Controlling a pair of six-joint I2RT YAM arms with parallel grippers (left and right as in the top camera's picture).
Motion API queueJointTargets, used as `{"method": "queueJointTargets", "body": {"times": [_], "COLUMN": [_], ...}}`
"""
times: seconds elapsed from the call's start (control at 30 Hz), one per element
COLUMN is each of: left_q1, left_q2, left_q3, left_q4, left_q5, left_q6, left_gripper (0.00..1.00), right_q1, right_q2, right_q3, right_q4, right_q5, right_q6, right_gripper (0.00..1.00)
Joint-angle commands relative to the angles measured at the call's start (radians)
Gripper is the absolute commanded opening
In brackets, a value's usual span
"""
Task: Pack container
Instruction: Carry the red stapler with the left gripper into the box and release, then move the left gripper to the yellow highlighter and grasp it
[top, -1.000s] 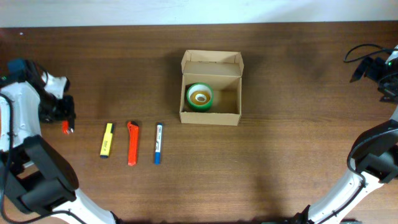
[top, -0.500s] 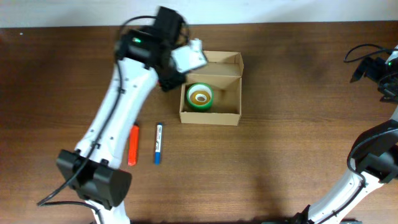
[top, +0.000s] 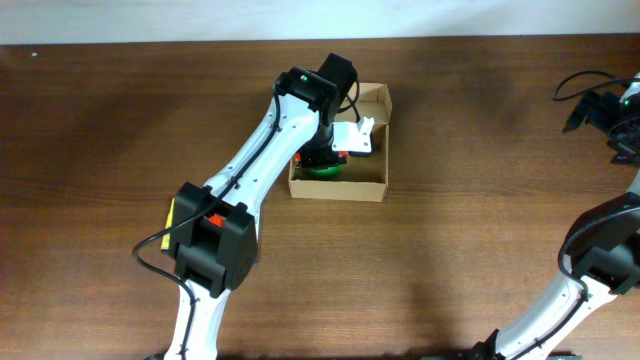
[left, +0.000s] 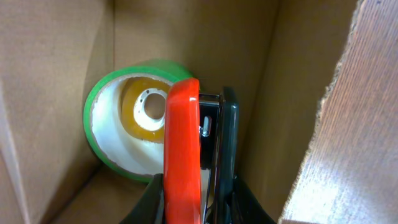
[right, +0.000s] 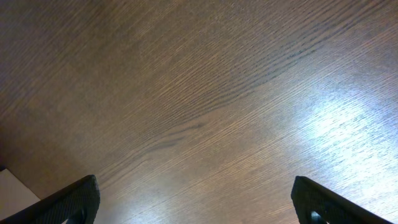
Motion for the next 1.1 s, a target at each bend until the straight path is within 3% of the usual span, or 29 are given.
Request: {"method": "queueJointTargets", "body": {"times": [0.0,0.83,0.87,0.93,1.07], "left_q1": [-0.005,-0.060,-0.056,-0.056,-0.049], "left_q2": [0.017,0.115,0.115,0.115,0.114], "left_q3": [0.014,0.010,0.010,0.010,0.029], "left_q4": [0.018,-0.022,-0.022,-0.013,0.053], "left_q5": [0.013,0.079,0.076,0.015,-0.054], "left_q6": [0.044,-0.002,-0.002,-0.020,-0.070], "left_gripper": [0.01,0.01,0.09,0.61,0.60], "right_q1": [-0.003,-0.003,-0.003,-0.003,-0.003], "right_q2": [-0.038,-0.038,-0.038,-0.038,-0.038], "right_q3": [0.000,0.000,-0.001,0.000,0.000], "right_q4": [0.000,0.000,0.000,0.000,0.000], "right_q5": [-0.002,-0.002,-0.002,-0.002,-0.002], "right_q6": [-0.008,-0.008,-0.008,-0.008,-0.008], "right_gripper": [0.99,0.99,0.99,0.99,0.99]}}
